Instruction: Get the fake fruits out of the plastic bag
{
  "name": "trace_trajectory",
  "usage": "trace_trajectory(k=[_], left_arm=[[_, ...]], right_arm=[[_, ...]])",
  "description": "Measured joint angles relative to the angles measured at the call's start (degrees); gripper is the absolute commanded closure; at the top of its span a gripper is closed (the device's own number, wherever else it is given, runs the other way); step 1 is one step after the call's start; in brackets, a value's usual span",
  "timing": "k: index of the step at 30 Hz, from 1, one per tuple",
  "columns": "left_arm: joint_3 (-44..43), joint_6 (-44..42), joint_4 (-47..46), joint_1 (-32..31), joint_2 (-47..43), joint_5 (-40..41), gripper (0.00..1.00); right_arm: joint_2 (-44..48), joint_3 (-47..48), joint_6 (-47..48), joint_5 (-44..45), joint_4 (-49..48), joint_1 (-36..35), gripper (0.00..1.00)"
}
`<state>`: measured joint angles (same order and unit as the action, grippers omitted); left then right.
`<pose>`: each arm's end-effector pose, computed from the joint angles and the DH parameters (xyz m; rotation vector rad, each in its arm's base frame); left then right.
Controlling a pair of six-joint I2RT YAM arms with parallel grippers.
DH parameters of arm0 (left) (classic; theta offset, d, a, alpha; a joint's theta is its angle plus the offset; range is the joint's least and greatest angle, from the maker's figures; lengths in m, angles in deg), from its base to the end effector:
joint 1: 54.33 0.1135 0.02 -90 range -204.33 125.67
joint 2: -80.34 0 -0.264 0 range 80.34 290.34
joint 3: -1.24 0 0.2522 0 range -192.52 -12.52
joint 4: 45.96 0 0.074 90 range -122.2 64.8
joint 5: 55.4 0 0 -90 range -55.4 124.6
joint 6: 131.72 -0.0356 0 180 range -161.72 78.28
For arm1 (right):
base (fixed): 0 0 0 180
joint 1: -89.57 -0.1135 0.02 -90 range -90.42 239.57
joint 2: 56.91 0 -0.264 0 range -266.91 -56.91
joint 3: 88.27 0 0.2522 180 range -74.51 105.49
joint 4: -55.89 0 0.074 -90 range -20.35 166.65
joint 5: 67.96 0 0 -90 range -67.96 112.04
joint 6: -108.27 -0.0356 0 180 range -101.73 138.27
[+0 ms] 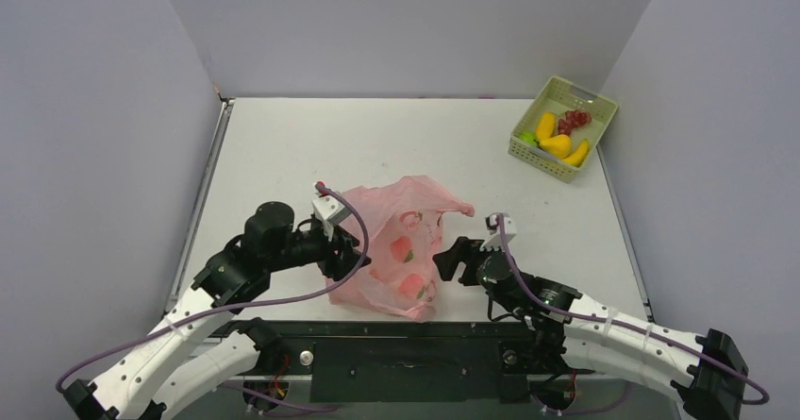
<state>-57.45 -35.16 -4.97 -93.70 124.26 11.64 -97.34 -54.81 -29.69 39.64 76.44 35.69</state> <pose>0.1222 -0.1183 0.3137 0.8454 1.9345 -0.9001 0.1060 0.1270 0.2042 0.0891 2.1208 0.7889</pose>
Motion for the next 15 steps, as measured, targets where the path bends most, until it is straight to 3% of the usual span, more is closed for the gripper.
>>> trace_trajectory(k=[5,10,12,15], left_arm=[[-3.54,1.7,1.66,0.04,-2.49,1.01,0.5],[-10.43,4.28,4.72,0.94,2.16,7.26,0.49],[-12.41,5.6,5.16,3.69,4.11,9.27,0.48],[-13.33,8.13,4.66,12.79,6.8,9.42,0.5]], right_arm=[[-6.95,4.85,0.85,3.74,-1.33,-10.4,0.36],[-14.82,11.76,2.93,6.6,-5.33,-13.84,0.5],[-17.55,13.97,3.91,7.37,-6.71,-14.03,0.53],[-21.05,16.61,5.38,8.0,-7.63,-14.03,0.59]])
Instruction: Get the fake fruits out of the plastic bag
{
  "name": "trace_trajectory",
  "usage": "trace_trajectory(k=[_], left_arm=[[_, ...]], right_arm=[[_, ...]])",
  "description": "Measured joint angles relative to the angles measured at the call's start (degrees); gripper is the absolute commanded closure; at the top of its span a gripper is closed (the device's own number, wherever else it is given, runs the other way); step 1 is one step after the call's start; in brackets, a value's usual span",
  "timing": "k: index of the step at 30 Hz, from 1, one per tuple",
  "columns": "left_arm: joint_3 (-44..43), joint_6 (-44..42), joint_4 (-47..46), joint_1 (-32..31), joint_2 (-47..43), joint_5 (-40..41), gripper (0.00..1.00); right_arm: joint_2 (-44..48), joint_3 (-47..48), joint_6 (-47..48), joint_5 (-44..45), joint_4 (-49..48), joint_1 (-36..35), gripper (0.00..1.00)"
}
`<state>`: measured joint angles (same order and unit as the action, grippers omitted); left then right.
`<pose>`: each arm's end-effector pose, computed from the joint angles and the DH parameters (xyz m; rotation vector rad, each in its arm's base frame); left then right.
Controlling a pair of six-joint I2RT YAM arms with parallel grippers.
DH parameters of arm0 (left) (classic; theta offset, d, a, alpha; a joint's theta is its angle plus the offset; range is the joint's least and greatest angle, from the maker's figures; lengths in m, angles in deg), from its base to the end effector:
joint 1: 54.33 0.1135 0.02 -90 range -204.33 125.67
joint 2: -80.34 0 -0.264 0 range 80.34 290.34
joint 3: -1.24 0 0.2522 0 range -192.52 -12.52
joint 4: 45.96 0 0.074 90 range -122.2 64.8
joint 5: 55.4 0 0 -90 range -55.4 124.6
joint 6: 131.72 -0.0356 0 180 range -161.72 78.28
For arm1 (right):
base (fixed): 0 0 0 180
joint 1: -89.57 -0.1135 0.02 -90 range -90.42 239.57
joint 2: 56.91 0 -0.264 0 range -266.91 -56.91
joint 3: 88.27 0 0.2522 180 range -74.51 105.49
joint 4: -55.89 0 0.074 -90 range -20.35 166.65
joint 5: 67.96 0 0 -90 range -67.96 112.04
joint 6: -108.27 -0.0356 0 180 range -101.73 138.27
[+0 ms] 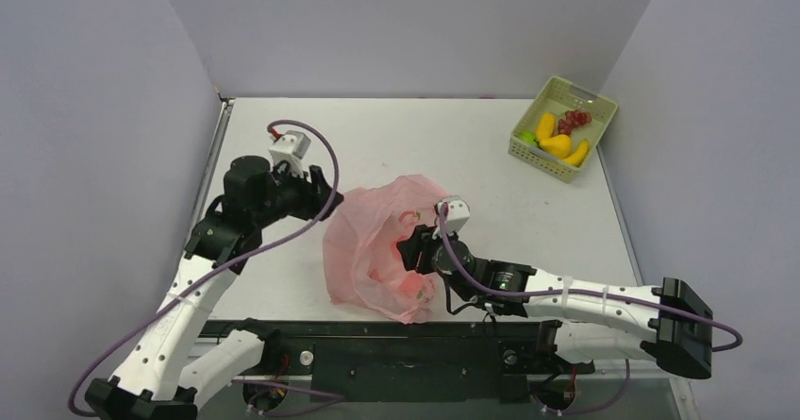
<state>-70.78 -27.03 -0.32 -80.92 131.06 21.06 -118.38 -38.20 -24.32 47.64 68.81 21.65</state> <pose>0.1633 -0.0911 0.3647 0.3679 2.0185 -0.6925 0.1037 0.2146 0.2519 -0.1540 2.0377 0.8105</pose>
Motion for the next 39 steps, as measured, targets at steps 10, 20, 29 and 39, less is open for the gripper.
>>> trace_trajectory(k=[10,20,29,39], left_arm=[[-6.27,6.1,-7.06,20.5,29.97,-7.8,0.64],[-16.11,5.22,-9.16,19.3,56.37,-14.51,0.77],[-17.05,9.27,-13.64,15.8,67.01,-23.37,0.79],[-17.05,11.13,-15.89,9.64,67.73,-28.92,0.82]], right_arm=[[-17.2,9.05,3.72,1.49,-4.2,0.09,0.64],[-34.45,18.67,1.14,4.22,-4.96,1.57,0.58],[-39.12,21.9,-2.34,9.42,-3.8,2.29,0.39],[-42.51,22.51,-2.82,10.64,-3.87,6.6,0.3]])
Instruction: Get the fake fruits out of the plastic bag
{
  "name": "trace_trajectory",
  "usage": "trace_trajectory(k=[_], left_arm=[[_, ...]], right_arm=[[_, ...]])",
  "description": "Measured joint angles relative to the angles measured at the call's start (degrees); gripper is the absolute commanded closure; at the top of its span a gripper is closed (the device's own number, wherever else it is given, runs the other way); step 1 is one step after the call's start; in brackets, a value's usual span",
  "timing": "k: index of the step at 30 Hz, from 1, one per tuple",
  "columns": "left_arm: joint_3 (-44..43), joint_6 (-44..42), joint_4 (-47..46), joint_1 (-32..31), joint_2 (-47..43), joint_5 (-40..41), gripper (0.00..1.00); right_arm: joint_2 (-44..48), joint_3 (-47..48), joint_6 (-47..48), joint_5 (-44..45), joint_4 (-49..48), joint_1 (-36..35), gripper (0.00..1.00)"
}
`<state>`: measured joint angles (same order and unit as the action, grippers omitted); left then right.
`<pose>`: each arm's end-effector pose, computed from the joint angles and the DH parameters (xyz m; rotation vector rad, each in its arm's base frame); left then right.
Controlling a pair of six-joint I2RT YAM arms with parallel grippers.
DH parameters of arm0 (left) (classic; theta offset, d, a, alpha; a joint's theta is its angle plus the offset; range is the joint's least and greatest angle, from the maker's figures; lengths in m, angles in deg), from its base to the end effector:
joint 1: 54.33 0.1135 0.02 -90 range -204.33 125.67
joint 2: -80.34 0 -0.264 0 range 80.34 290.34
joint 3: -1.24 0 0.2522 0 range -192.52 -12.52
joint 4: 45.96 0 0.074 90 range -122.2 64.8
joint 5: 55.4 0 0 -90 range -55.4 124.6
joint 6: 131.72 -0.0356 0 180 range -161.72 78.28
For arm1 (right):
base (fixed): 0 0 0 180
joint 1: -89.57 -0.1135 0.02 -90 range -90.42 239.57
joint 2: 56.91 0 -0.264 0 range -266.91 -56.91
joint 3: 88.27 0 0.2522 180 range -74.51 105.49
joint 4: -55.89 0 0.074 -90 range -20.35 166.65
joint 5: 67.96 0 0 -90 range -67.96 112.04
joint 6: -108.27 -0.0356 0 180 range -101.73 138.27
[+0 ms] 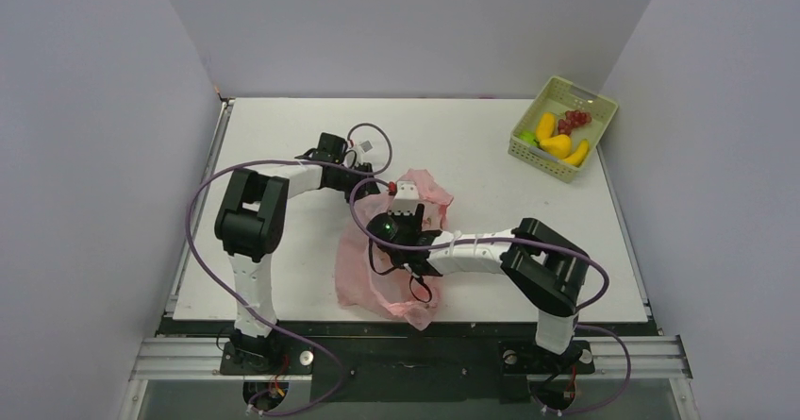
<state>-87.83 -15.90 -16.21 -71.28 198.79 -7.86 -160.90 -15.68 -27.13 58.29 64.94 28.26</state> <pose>0.3919 -0.1446 0.1358 0.0785 2.6644 -1.2255 0.1996 0.3208 0.1716 0.0238 2.1439 0.3709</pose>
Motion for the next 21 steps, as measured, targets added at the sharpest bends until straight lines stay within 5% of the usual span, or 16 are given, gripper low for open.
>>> trace_trajectory(k=[14,16,21], left_arm=[[0.0,1.29,-0.85,-2.82,0.83,-3.48,0.83],[0.0,1.51,-1.07,-3.04,0.83,-3.87,0.83],[0.0,1.79,-1.66,-3.41,0.83,-4.31,0.82]], right_arm=[[-5.25,1.88,2.64,3.37,-0.46,3.52,0.24],[-6.82,2.75,3.15,3.43,-0.68,4.11,0.29],[-8.66,3.39,5.01,3.43,-0.76,5.07,0.6]])
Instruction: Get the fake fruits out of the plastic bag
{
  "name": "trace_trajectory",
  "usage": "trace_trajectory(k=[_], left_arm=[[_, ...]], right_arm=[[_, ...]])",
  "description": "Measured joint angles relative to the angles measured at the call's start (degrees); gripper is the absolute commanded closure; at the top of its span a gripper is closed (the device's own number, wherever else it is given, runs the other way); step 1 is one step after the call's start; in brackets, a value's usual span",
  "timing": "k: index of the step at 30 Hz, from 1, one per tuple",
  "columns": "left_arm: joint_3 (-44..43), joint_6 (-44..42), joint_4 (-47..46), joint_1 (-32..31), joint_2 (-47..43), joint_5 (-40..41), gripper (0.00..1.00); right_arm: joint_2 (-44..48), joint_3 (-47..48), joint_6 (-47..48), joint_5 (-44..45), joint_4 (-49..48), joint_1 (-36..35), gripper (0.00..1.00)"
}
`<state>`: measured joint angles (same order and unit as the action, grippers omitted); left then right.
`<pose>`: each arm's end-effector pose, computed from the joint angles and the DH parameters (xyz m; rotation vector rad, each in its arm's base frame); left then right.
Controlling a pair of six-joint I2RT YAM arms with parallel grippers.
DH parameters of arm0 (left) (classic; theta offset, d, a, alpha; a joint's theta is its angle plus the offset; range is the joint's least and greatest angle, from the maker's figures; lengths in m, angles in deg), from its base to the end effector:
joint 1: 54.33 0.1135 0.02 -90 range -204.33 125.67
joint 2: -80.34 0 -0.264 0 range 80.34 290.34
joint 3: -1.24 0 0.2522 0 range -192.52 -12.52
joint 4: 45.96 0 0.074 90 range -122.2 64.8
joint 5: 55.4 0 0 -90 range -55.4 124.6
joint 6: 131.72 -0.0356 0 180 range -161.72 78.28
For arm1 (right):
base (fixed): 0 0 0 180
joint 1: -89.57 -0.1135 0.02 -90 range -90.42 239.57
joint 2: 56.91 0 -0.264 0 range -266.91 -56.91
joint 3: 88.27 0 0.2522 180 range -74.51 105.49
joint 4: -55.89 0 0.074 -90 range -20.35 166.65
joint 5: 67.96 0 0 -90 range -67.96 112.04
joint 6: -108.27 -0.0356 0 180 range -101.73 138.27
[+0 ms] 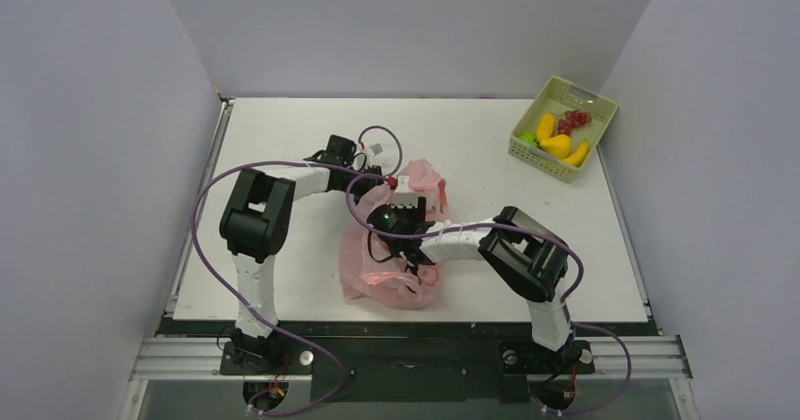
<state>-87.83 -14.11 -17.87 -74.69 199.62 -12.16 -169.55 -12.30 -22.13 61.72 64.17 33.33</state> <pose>0.3836 -0.1700 0.1332 0.1571 2.6659 -1.3529 0.2388 0.3163 0.1349 0.0221 2.1492 0.1484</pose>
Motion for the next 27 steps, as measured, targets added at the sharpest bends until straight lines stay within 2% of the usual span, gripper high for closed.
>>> trace_trajectory(k=[5,7,17,27], left_arm=[[-0.09,-0.26,0.57,0.09,0.0,0.44,0.79],[-0.5,-0.83,1.42,0.22,0.0,0.76,0.79],[-1.88,-2.75,4.55,4.26,-0.35,3.04,0.77],[-1.88,-2.78,5.16,7.08,-1.92,4.02,0.76]], right_arm=[[0.35,0.15,1.95,-0.17,0.31,-0.44,0.82],[1.68,0.13,2.36,-1.03,1.49,-0.46,0.85],[16.35,-1.64,2.25,-7.52,7.19,-0.85,0.99],[24.96,-5.01,4.72,-11.13,19.06,-0.76,1.0]])
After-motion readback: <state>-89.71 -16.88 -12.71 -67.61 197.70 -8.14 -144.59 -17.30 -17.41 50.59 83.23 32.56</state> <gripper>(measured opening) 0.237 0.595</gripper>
